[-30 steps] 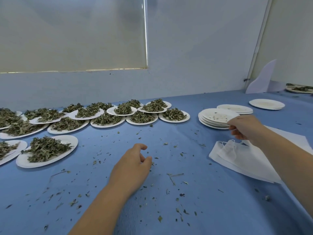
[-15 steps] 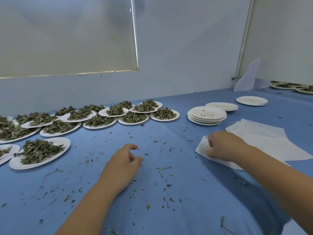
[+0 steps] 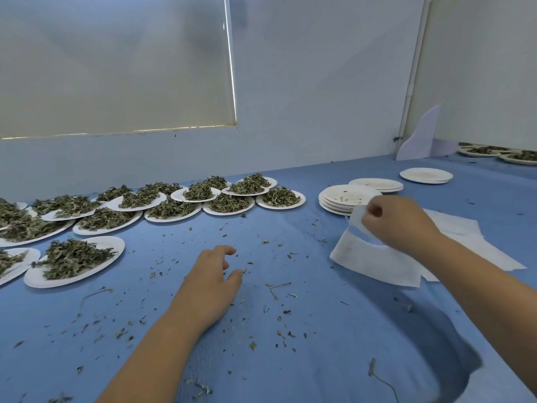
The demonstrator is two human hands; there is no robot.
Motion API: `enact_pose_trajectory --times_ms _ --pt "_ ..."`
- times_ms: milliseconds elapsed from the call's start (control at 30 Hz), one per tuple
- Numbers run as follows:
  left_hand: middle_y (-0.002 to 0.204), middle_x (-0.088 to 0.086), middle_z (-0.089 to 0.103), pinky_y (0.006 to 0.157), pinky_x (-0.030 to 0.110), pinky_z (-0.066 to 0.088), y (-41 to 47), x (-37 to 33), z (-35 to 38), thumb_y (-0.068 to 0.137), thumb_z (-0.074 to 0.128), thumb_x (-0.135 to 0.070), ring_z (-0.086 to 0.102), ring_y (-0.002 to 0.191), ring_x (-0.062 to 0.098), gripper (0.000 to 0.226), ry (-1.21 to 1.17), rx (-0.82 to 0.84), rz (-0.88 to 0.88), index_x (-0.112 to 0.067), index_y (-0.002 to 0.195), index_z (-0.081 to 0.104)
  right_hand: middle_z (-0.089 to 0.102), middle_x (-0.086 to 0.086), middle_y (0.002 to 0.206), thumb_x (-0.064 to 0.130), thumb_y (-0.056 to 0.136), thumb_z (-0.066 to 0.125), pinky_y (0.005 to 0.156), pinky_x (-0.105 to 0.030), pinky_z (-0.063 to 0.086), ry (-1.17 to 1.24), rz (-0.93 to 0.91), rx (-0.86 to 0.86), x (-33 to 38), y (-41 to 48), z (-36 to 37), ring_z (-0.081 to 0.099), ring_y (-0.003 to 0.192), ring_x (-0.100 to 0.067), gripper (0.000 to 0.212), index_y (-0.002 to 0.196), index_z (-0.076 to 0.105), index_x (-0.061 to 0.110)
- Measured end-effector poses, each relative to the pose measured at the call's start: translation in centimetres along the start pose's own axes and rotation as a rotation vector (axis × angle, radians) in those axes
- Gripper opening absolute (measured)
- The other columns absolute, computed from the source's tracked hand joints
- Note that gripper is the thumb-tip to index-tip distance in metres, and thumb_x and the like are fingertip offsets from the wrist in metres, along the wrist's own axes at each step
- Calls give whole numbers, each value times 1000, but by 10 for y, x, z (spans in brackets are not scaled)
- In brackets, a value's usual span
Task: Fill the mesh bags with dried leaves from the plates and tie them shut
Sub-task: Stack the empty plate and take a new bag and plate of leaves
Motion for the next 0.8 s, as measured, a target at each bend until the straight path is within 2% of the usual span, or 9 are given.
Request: enact_pose_trajectory --times_ms 100,167,233,333,467,600,700,767,800 --pt "112 -10 43 75 25 38 1 -1 -3 95 50 -36 49 86 1 37 -4 -32 0 -33 131 42 61 10 74 30 91 53 53 -25 35 240 -82 -26 16 -2 -29 53 67 -6 17 77 62 25" --pt "110 -12 42 74 25 41 0 -3 -7 95 50 -35 52 83 2 35 -26 -60 18 -34 129 43 61 12 72 34 91 56 53 -22 35 383 -138 4 31 -6 -42 52 61 -2 16 79 63 28" --pt "106 -17 43 66 20 42 -2 -9 -16 95 51 -32 54 75 3 31 -87 -119 68 -35 125 47 62 14 69 37 91 57 52 -19 36 431 -209 47 48 -12 -50 51 55 4 17 78 64 29" --pt "104 -15 49 59 12 40 -6 -21 -33 94 52 -26 51 79 -4 24 -212 -239 132 -35 117 52 64 13 73 36 91 58 54 -18 41 440 -323 100 77 -22 -54 52 59 1 17 77 64 29" --pt "108 -18 53 68 13 40 -18 -39 -51 94 53 -32 51 89 -11 20 -400 -297 162 -42 111 53 68 7 79 31 91 60 63 -29 47 486 -427 217 116 -30 -50 59 69 -12 14 80 66 25" --pt "111 -26 55 83 19 44 -33 -47 -67 91 53 -49 52 99 -13 27 -471 -214 227 -46 118 52 69 2 79 30 91 61 64 -32 48 507 -543 294 162 -36 -36 60 69 -19 13 81 67 25" --pt "103 -21 65 81 28 50 -38 -32 -85 90 56 -48 61 94 -3 23 -481 -134 169 -42 112 60 67 2 78 27 91 61 59 -21 46 534 -608 335 197 -41 -19 55 63 -8 11 82 68 25" --pt "95 -6 71 82 43 54 -40 -14 -100 92 58 -41 66 87 19 17 -441 -71 96 -31 101 69 67 3 77 26 91 61 59 -21 46 565 -642 366 222 -44 -6 54 63 -5 11 82 68 25" --pt "92 0 72 81 46 52 -41 -4 -107 94 58 -37 65 83 28 19 -422 -36 69 -24 97 71 66 4 76 26 91 62 60 -22 46 583 -656 384 235 -46 3 53 63 -4 11 81 68 25"
Point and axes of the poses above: each hand's wrist, its own y-axis towards the middle knuckle, its own z-axis out of the palm, x = y × z, the point moved 5 cm from there along y, towards the middle knuckle
